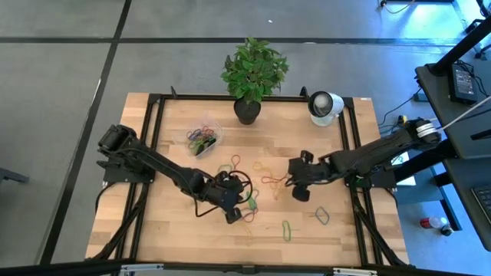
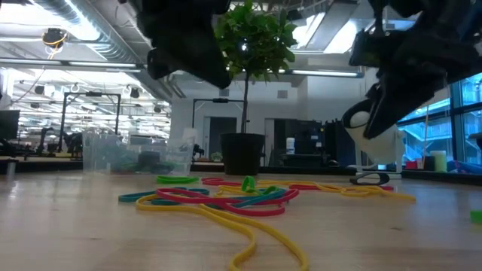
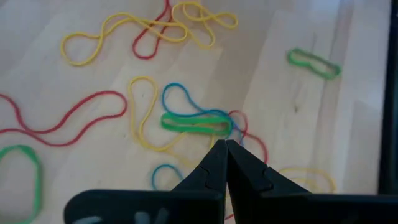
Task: Pick and place rubber bands into bin
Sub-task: Put the yellow rubber band into the transparent bin
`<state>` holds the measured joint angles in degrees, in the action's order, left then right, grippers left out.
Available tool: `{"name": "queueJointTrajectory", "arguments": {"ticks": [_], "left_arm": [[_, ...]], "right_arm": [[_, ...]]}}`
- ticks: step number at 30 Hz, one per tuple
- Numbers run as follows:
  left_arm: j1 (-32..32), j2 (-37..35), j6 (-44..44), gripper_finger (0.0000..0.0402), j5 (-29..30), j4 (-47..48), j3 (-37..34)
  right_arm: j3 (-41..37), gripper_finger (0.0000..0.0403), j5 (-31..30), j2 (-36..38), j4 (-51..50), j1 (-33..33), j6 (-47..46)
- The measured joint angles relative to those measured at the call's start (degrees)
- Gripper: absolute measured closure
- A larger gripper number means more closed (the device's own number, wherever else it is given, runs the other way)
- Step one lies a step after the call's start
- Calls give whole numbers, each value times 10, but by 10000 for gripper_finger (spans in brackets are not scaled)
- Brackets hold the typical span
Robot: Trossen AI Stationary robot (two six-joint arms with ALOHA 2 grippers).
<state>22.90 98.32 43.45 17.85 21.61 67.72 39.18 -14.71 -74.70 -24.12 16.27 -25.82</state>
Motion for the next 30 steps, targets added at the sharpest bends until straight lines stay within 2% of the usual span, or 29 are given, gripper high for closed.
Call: {"name": "queueJointTrajectory", "arguments": {"ticks": [4,10,13,16,19,26,28,30], "left_arm": [[0,0,-25,400,-2,22,0],[0,0,-58,400,-5,54,0],[0,-4,-80,400,-13,64,-3],[0,-27,-87,400,-16,46,-35],[3,-68,-78,400,-16,18,-89],[21,-207,-35,400,4,-15,-216],[28,-249,-32,400,17,-22,-247],[35,-294,-31,400,22,-22,-279]], "right_arm": [[0,248,27,-44,55,-1,11],[3,214,29,-97,154,-20,7],[23,207,26,-125,170,-37,8],[56,206,19,-165,166,-56,9],[93,206,18,-214,158,-75,8],[184,211,22,-323,51,-116,-11],[204,230,24,-345,20,-125,-11],[222,266,36,-361,2,-133,-19]]}}
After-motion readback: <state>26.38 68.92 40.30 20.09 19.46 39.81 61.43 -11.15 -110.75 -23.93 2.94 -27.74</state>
